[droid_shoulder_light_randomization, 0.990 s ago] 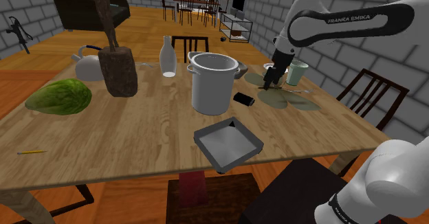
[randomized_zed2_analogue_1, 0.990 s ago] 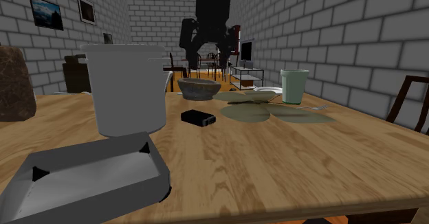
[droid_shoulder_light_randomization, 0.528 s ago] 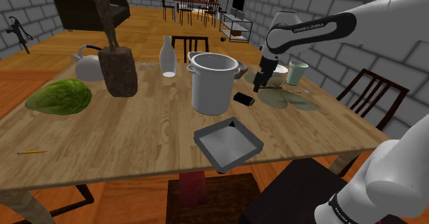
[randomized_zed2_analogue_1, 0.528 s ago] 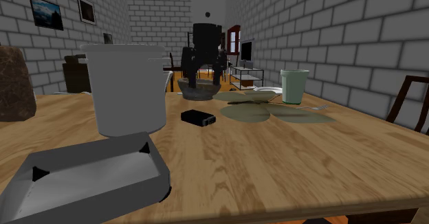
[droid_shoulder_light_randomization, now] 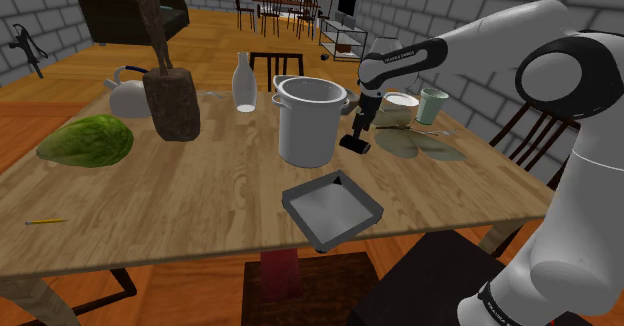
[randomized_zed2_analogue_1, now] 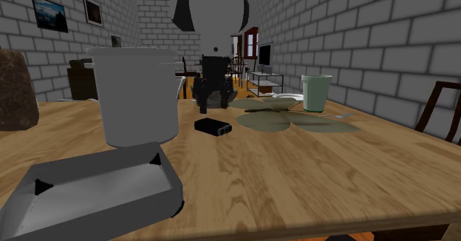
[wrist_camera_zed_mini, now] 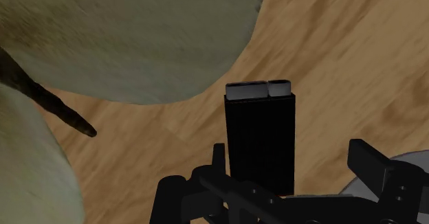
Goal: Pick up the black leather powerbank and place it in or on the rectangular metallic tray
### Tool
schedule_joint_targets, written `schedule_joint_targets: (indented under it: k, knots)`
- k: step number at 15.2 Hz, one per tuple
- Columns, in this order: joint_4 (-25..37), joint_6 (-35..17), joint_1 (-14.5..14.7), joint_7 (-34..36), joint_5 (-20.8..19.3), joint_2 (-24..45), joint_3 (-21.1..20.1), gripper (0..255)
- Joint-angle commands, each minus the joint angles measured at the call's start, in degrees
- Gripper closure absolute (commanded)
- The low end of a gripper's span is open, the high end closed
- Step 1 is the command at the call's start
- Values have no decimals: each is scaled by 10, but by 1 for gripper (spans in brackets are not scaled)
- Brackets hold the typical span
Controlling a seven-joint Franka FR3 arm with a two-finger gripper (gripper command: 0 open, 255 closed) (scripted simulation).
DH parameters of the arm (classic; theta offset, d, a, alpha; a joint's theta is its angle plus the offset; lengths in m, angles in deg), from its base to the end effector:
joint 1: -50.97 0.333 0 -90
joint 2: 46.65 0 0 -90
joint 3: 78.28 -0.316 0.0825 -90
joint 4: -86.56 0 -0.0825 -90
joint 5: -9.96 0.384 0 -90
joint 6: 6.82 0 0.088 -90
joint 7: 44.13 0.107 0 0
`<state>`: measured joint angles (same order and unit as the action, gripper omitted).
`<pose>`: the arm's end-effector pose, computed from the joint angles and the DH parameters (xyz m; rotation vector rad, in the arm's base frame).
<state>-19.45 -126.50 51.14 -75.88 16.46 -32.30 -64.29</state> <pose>0.6031 -0.1343 0.3920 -3.0779 -0.4083 -0.0186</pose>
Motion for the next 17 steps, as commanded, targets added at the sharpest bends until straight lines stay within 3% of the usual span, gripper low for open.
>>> schedule_joint_targets:
  k: [1, 9, 16, 17]
  knots:
    - [37, 2, -6, -15, 9, 41, -3, 0]
    - [12, -48, -7, -21, 18, 66, -7, 0]
    - [12, -48, -7, -21, 18, 66, -7, 0]
    - [12, -48, -7, -21, 18, 66, -7, 255]
